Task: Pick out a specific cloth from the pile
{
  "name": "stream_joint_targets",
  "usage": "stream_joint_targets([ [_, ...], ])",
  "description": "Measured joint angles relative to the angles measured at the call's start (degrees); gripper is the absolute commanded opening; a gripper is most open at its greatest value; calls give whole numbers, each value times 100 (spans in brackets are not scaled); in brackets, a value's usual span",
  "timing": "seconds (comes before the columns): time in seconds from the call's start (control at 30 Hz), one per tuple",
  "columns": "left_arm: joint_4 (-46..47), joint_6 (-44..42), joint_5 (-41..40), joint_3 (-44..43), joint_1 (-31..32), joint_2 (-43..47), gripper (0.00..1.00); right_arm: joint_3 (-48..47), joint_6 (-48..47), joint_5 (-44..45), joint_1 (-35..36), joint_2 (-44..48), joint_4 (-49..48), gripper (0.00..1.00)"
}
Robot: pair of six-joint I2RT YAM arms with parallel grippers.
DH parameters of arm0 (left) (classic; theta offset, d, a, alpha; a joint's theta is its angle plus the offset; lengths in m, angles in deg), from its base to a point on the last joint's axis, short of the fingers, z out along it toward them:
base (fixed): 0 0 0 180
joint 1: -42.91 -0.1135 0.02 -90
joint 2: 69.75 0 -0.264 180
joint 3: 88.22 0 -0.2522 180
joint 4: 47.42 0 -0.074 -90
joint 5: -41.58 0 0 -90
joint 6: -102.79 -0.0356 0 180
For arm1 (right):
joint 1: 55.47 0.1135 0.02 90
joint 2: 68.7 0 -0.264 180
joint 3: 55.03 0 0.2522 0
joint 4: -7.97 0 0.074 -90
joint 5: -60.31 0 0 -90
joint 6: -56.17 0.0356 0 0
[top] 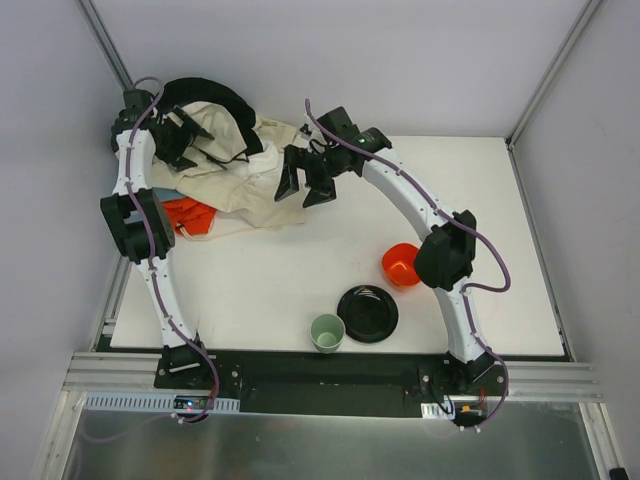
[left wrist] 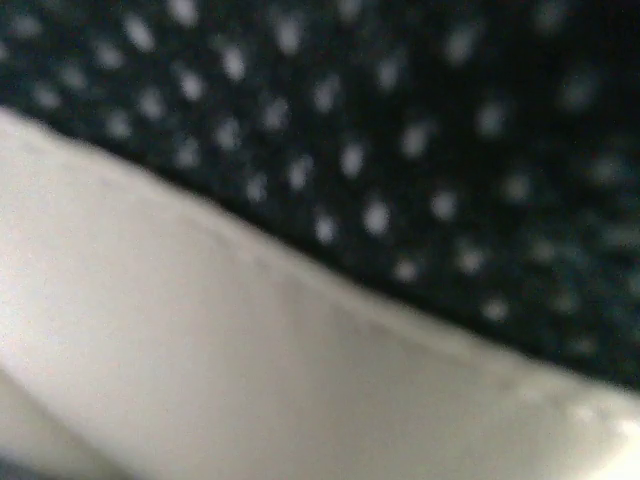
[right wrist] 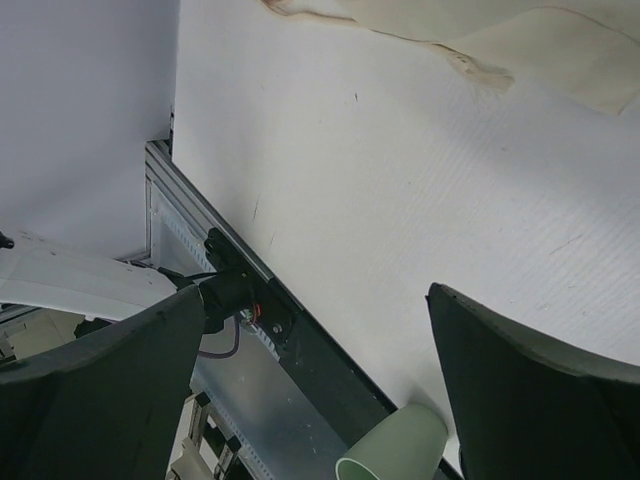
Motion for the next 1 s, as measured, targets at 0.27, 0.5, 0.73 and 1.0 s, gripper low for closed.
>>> stream_joint_targets([
  [0.27,-162,-446,-26,1196,321,798,99,461,-4,155,-2,11,-33,96],
  [0.5,-284,-887,-136,2767,997,2151,99,752,-81,269,-46,129,-28,96],
  [0.73,-330,-1016,-424,3790,1128,2041,99,984,-166,315,-166,337,-24,96],
  [1.0,-225,-863,-667,3359,1357,1106,94,1047,-291,352,-210,501,0,96],
])
